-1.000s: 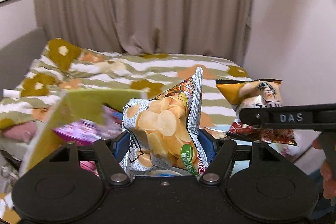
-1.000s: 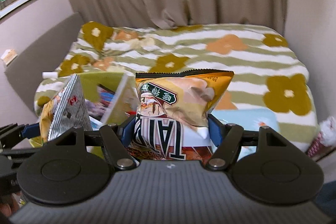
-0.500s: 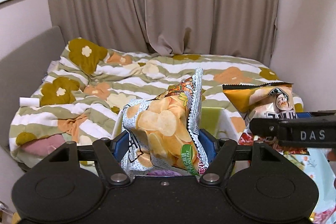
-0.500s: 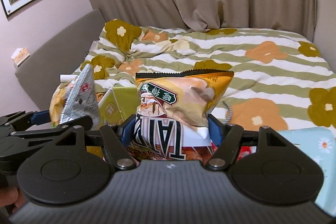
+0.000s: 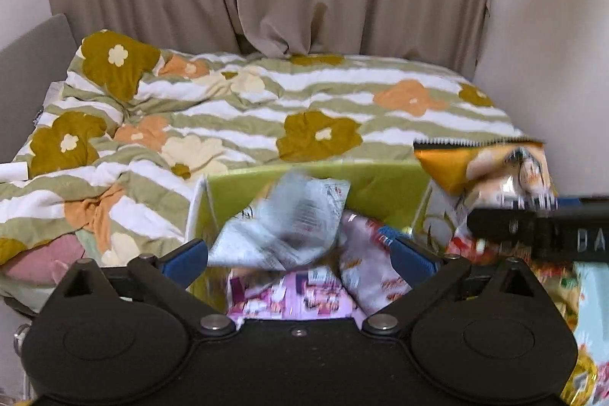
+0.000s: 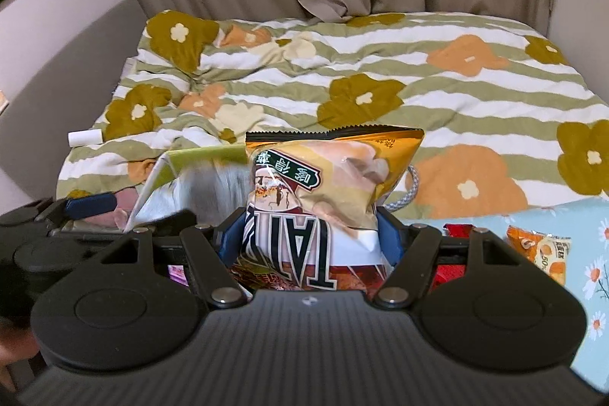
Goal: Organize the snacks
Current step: 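Carry both bags over the box and open both grippers to drop them in, then move both grippers back to the snack pile on the mat, then grasp a lemon soda cracker bag with the left gripper while the right grasps a cake bag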
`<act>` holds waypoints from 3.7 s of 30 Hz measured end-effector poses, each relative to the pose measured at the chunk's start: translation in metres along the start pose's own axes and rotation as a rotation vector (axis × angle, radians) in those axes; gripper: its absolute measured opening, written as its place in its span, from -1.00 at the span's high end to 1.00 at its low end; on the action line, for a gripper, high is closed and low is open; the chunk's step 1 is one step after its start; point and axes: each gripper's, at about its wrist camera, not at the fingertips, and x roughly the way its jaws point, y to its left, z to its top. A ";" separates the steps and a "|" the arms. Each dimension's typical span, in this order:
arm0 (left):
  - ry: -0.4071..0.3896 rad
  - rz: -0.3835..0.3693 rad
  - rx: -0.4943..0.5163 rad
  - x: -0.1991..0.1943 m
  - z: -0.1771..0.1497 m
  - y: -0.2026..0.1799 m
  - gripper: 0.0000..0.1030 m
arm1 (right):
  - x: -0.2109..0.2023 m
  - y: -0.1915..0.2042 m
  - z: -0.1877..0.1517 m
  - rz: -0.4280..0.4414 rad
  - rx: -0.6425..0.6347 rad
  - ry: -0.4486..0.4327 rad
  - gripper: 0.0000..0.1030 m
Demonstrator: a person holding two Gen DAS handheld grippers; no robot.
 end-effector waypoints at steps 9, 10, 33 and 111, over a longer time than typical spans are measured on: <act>-0.012 0.026 -0.060 -0.028 -0.017 0.009 -1.00 | 0.004 0.008 0.006 0.046 -0.023 0.017 -0.66; -0.017 0.026 -0.070 -0.032 -0.018 0.010 -1.00 | 0.004 0.010 0.008 0.053 -0.028 0.016 -0.66; -0.035 0.082 -0.077 -0.056 -0.033 0.009 -1.00 | 0.006 0.021 0.004 0.093 -0.003 -0.052 -1.00; 0.190 -0.023 0.245 0.094 -0.101 -0.322 -0.21 | 0.055 -0.306 -0.053 0.077 0.132 0.194 -1.00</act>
